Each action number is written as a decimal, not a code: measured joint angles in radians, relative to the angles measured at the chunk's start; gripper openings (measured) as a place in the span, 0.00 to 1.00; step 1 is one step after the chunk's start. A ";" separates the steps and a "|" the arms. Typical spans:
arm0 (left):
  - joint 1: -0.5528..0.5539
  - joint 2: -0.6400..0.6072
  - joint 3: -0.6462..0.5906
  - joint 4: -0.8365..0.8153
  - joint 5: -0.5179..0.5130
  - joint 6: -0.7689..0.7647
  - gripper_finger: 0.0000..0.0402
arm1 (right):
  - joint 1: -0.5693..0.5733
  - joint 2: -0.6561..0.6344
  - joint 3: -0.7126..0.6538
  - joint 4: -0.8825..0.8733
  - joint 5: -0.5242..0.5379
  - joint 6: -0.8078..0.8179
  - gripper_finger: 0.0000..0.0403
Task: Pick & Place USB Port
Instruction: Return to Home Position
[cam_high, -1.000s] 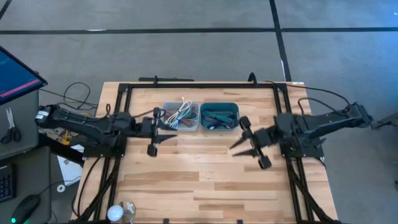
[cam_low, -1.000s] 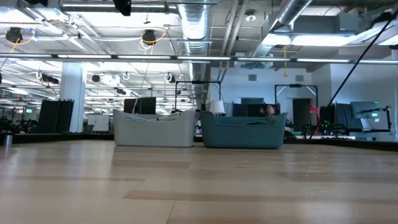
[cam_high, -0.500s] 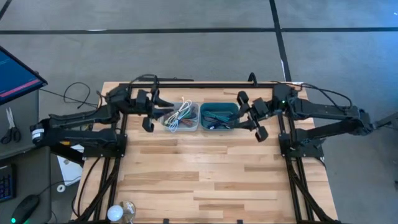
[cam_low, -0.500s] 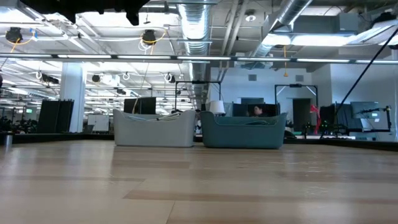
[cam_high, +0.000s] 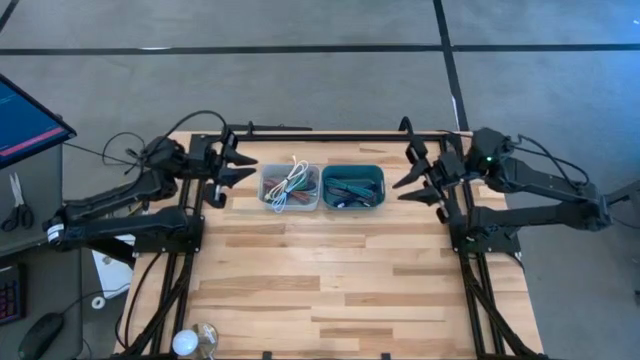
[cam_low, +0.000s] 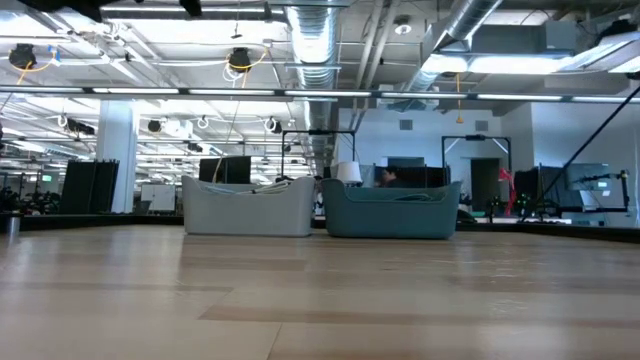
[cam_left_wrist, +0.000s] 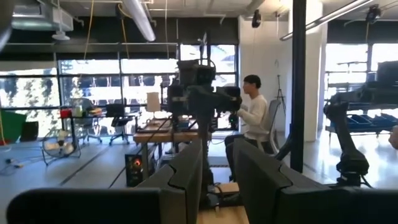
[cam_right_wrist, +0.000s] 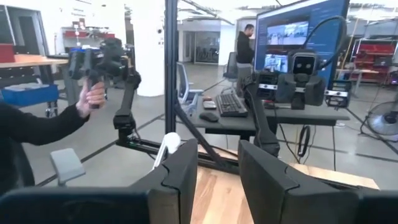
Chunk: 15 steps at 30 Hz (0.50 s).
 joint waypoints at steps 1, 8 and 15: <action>0.000 -0.006 0.000 -0.001 0.001 0.000 0.23 | 0.001 -0.013 0.000 -0.013 -0.001 0.000 0.27; 0.005 -0.039 0.000 -0.042 0.002 0.000 0.23 | 0.027 -0.096 0.000 -0.077 0.002 -0.010 0.27; 0.047 -0.119 0.000 -0.070 0.009 -0.028 0.23 | 0.037 -0.177 0.000 -0.167 0.009 -0.011 0.27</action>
